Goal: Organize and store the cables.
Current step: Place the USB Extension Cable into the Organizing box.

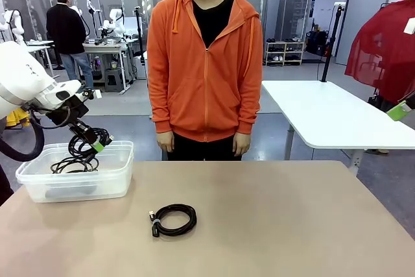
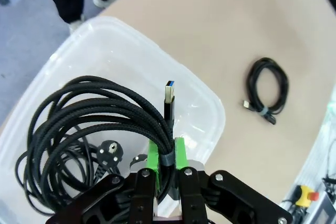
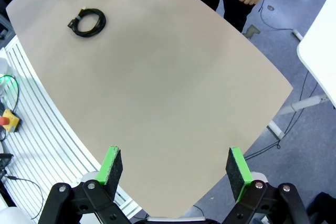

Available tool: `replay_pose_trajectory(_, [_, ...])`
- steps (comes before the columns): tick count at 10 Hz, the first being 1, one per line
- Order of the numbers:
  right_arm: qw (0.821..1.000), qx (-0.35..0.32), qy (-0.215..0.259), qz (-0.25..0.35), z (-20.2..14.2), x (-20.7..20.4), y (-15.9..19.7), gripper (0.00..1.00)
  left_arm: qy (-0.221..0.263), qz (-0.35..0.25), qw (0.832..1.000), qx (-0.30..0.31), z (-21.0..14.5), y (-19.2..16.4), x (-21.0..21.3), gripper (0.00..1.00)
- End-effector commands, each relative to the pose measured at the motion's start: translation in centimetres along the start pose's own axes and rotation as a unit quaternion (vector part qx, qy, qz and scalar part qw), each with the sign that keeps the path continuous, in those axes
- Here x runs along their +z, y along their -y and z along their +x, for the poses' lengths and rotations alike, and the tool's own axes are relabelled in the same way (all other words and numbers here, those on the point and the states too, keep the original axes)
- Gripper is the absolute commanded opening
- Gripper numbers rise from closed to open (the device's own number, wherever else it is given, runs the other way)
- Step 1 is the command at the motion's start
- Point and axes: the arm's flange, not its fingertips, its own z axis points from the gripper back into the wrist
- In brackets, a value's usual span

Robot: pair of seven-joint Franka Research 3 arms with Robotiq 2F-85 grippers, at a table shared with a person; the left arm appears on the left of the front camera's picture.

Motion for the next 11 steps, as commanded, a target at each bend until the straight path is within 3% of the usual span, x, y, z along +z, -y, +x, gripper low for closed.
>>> replay_pose_trajectory(1, [1.000, 0.002, -0.004, 0.000, -0.1, 0.1, -0.1, 1.00, 0.023, -0.011, 1.000, 0.013, 0.9, -1.9, -1.1, 0.14])
replay_pose_trajectory(4, [1.000, 0.002, -0.004, 0.000, -0.1, 0.1, -0.1, 1.00, 0.019, -0.051, 0.998, 0.026, 1.2, -3.5, -3.8, 0.14])
replay_pose_trajectory(8, [1.000, 0.002, -0.004, 0.000, -0.1, 0.1, -0.1, 1.00, -0.028, -0.063, 0.996, 0.050, 1.0, -3.5, -6.5, 0.16])
replay_pose_trajectory(9, [1.000, 0.002, -0.004, 0.000, -0.1, 0.1, -0.1, 1.00, -0.029, -0.062, 0.996, 0.051, 0.9, -3.3, -6.3, 0.21])
replay_pose_trajectory(10, [1.000, 0.002, -0.004, 0.000, -0.1, 0.1, -0.1, 1.00, -0.030, -0.061, 0.996, 0.053, 0.8, -3.1, -6.1, 0.40])
replay_pose_trajectory(11, [1.000, 0.002, -0.004, 0.000, -0.1, 0.1, -0.1, 1.00, -0.029, -0.059, 0.997, 0.050, 0.7, -2.8, -5.8, 0.46])
